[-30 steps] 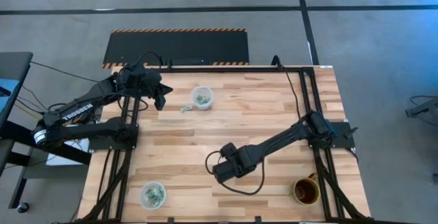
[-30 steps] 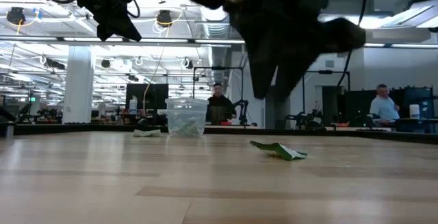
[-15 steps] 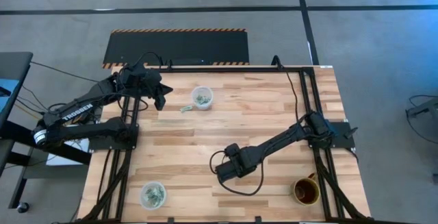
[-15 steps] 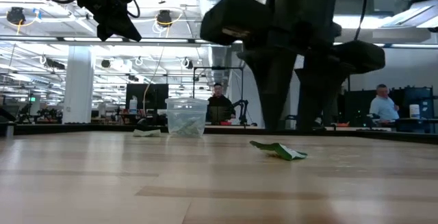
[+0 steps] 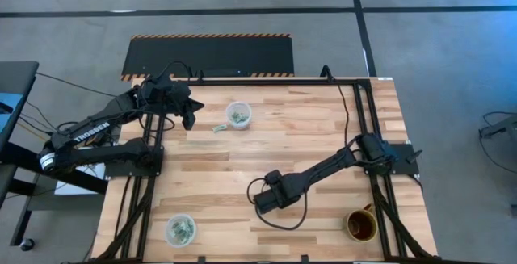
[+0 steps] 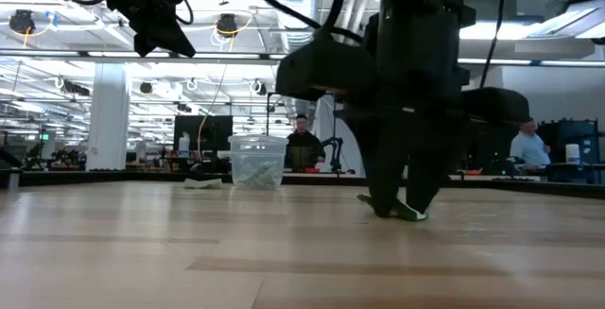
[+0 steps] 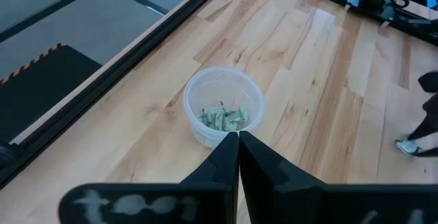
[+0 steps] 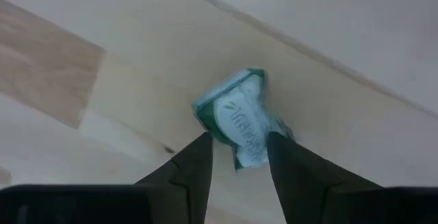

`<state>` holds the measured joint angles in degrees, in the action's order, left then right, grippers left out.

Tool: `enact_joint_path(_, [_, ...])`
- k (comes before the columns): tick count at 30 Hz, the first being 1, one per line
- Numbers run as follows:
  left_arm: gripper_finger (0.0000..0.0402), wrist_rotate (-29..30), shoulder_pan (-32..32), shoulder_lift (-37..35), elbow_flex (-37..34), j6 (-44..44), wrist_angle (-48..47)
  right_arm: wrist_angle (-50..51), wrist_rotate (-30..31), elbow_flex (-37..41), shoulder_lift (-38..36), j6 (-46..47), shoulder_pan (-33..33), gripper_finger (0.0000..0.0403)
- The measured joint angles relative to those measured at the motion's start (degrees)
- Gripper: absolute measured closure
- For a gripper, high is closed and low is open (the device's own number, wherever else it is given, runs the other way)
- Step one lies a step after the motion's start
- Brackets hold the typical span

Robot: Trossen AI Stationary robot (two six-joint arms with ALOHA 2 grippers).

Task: Pick and place Stevia / Truvia into bins
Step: Put the truvia packet into the top transparent container

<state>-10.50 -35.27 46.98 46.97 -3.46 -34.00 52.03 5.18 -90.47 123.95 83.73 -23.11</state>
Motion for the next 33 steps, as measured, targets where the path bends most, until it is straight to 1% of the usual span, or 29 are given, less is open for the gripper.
enact_joint_path(5, [0.0401,0.0,0.0,0.0,0.0,0.0,-0.1,0.2,-1.5,-1.1,2.5,-1.7,0.5,0.0283])
enact_joint_path(9, [0.0402,0.0,0.0,0.0,0.0,0.0,-0.1,3.4,-1.8,-3.3,3.5,-1.7,0.8,0.0293])
enact_joint_path(15, [0.0401,0.0,0.0,0.0,0.0,0.0,0.0,6.7,1.6,-5.4,3.6,-1.7,0.7,0.0326])
enact_joint_path(22, [0.0401,0.0,0.0,0.0,0.0,0.0,0.0,7.1,5.6,-6.7,3.7,-4.8,1.3,0.0393])
enact_joint_path(24, [0.0401,0.0,0.0,0.0,0.0,0.0,0.0,7.3,6.1,-7.4,3.7,-6.0,1.5,0.0395])
enact_joint_path(26, [0.0402,0.0,0.0,0.0,0.0,0.0,0.0,7.6,7.6,-8.5,3.7,-6.4,1.8,0.0393])
enact_joint_path(29, [0.0401,0.0,0.0,0.0,0.0,0.0,0.0,9.6,11.0,-11.4,3.7,-9.7,2.4,0.0399])
enact_joint_path(33, [0.0401,0.0,0.0,0.0,0.0,0.0,0.0,16.5,19.4,-18.0,3.7,-13.7,3.8,0.0400])
